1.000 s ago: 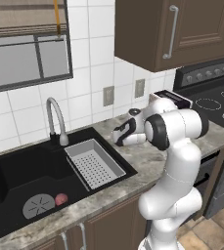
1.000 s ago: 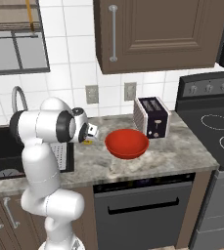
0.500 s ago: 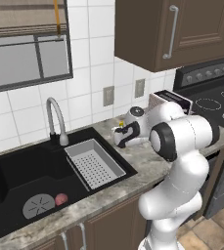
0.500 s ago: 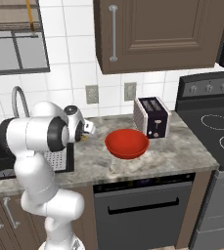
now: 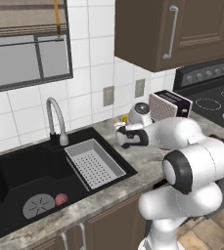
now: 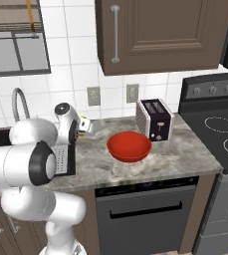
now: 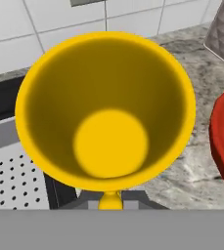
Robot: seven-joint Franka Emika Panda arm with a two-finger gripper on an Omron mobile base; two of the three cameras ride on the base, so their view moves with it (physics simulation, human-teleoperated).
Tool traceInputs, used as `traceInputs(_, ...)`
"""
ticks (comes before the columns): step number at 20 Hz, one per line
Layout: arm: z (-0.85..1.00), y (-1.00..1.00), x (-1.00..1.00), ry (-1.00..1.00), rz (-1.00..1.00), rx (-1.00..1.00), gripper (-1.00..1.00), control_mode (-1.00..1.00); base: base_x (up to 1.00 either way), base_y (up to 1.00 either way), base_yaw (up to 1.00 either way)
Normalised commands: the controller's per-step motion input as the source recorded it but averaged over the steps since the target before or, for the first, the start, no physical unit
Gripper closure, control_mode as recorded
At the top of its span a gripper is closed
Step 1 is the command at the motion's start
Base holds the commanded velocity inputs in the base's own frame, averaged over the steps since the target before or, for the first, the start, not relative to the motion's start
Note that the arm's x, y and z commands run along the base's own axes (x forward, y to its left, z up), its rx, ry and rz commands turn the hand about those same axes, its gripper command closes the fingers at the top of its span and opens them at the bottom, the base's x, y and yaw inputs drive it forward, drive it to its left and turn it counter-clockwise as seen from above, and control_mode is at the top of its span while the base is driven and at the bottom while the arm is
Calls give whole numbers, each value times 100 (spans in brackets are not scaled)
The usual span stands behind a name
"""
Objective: Clear the mugs and bowl far away from the sink.
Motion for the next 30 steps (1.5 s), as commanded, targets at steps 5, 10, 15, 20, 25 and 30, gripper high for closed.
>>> traceInputs(5, 87, 0, -63, 11, -10, 3, 100, -100, 0, 0, 0)
traceInputs(10, 73, -1, -63, 15, -5, 2, 100, -100, 0, 0, 0)
traceInputs(15, 57, -2, -62, 3, 0, -1, 100, -100, 0, 0, 0)
traceInputs(20, 35, 0, -48, -10, 0, -2, 100, -100, 0, 0, 0)
traceInputs(25, 24, -8, -46, -4, 0, 0, 100, -100, 0, 0, 0)
traceInputs(30, 24, -18, -34, 2, 0, 7, 100, -100, 0, 0, 0)
